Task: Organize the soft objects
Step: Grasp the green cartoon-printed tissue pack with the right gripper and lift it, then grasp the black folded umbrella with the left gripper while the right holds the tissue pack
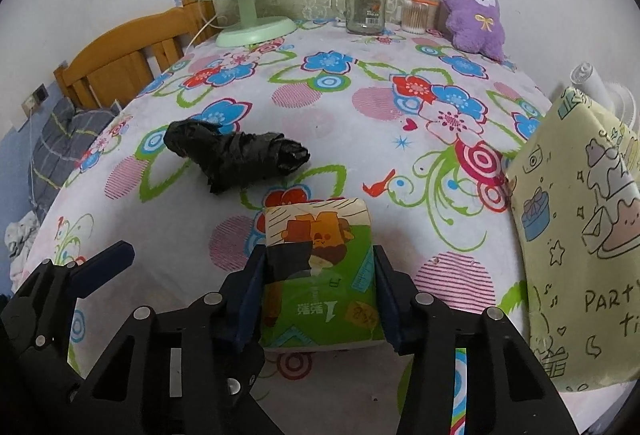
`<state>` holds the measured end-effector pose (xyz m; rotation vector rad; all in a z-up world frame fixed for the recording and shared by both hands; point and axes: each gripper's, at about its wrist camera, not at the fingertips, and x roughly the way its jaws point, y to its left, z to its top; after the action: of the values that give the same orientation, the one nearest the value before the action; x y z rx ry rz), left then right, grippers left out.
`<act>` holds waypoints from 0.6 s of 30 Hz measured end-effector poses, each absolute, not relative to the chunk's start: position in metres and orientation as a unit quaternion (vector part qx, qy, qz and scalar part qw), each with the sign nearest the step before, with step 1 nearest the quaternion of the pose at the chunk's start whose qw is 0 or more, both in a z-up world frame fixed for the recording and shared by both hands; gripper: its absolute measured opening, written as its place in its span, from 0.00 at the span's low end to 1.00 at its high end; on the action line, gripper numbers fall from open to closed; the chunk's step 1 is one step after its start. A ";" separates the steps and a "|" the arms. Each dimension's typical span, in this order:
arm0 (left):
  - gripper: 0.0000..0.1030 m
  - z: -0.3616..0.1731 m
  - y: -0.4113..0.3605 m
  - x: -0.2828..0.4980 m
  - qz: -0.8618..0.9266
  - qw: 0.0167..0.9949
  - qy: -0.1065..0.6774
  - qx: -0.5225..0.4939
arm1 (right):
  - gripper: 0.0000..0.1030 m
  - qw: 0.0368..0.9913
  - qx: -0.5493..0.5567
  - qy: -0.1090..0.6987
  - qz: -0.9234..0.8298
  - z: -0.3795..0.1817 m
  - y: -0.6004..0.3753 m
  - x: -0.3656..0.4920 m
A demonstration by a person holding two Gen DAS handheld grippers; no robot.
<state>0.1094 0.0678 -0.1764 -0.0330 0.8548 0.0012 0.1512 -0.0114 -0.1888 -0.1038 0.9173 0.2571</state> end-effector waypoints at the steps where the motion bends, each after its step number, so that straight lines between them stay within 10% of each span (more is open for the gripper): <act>1: 0.98 -0.174 0.067 0.110 0.000 0.911 0.412 -0.013 | 0.51 0.888 -0.048 0.440 0.123 -0.187 -0.013 0.152; 18: 0.98 -0.148 0.074 0.137 0.022 0.919 0.394 -0.020 | 0.51 0.903 -0.022 0.412 0.120 -0.155 -0.022 0.169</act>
<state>0.1374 0.0745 -0.1483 -0.0408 0.8103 0.0448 0.1687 -0.0217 -0.1546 -0.0450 0.8525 0.2490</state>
